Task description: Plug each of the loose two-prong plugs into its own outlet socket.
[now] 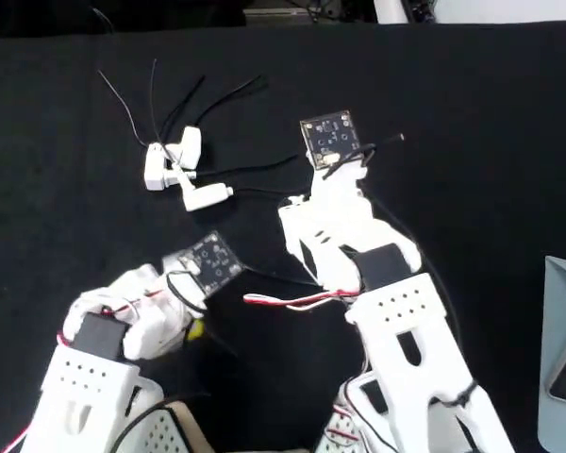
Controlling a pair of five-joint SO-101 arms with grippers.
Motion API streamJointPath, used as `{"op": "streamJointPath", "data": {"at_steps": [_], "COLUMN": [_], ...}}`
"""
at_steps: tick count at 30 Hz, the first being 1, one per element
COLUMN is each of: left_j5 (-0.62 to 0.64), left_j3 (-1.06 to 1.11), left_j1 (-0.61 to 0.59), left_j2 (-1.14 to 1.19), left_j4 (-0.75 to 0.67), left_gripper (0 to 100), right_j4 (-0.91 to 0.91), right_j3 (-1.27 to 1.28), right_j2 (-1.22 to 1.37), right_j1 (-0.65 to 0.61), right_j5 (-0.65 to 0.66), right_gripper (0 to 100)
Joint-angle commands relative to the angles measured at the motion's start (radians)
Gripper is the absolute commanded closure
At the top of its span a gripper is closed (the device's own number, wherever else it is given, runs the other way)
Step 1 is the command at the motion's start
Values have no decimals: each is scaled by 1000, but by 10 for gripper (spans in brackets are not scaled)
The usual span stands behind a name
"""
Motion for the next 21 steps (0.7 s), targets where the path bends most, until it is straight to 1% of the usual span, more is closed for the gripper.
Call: {"op": "streamJointPath", "data": {"at_steps": [1,4,7,9,11,14,17,19,21], "left_j5": [9,11,12,31,49,52,54,57,106], "left_j3": [-130,-150,-177,-214,-260,-320,-366,-390,-406], "left_j1": [4,4,-4,-50,-120,-231,-295,-300,-298], "left_j2": [18,106,247,331,404,473,516,540,554], "left_j4": [117,147,127,78,9,-92,-173,-198,-207], "left_gripper": [809,809,805,804,803,803,802,773,695], "right_j4": [-14,-14,-14,-14,-14,-14,-15,-17,-17], "right_j3": [-8,-8,-8,-8,-7,-4,-4,-2,-2], "right_j2": [-21,-21,-19,-18,-16,-15,-15,-15,-15], "right_j1": [18,18,18,18,18,18,17,17,17], "right_j5": [-8,-8,-8,-8,-8,-8,-8,-8,-8], "right_gripper": [986,986,986,986,986,986,986,986,986]}}
